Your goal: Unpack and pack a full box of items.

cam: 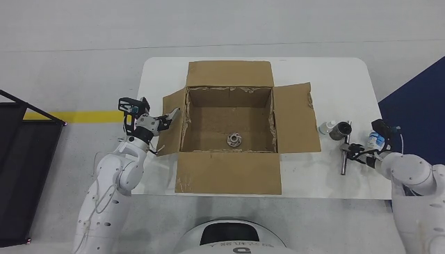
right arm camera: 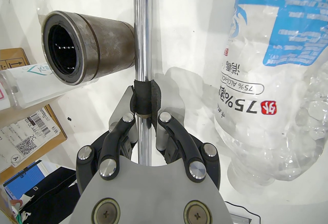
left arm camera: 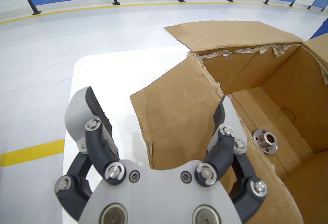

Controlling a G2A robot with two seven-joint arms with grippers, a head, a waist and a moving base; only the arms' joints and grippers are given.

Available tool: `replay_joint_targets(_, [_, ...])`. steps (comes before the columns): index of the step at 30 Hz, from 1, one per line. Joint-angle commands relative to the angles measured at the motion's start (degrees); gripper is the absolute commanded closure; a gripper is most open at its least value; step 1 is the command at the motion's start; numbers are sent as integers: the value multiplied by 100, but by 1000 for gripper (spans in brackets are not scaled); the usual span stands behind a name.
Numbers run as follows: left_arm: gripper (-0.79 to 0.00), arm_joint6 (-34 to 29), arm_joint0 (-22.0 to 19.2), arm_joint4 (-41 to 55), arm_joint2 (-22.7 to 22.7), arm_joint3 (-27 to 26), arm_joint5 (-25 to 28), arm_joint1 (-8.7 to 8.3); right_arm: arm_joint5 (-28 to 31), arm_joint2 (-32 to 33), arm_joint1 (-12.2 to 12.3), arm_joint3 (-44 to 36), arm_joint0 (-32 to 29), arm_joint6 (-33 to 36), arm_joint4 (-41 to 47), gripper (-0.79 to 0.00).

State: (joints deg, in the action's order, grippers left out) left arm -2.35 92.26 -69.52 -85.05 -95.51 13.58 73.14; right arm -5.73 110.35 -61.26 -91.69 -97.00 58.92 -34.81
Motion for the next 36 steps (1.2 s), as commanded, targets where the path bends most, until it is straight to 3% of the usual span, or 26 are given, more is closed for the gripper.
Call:
replay_joint_targets(1, [-785,0,0,0,0,0,0,0,-19,-22,7,-35,-4,26,-28,-163])
replay_joint_targets(14, [-785,0,0,0,0,0,0,0,32,48,43,-424,-87,20,183,-222])
replay_joint_targets(23, [-785,0,0,0,0,0,0,0,210,810,22,-1648,-709,-456,894,-237])
replay_joint_targets(28, [-785,0,0,0,0,0,0,0,810,1187,-14,-2675,-1070,-706,1560,-219])
replay_joint_targets(32, [-785,0,0,0,0,0,0,0,1302,1039,9,-3389,-1033,-513,1836,-280])
replay_joint_targets(36, [-785,0,0,0,0,0,0,0,1554,423,91,-3724,-531,-7,1871,-299])
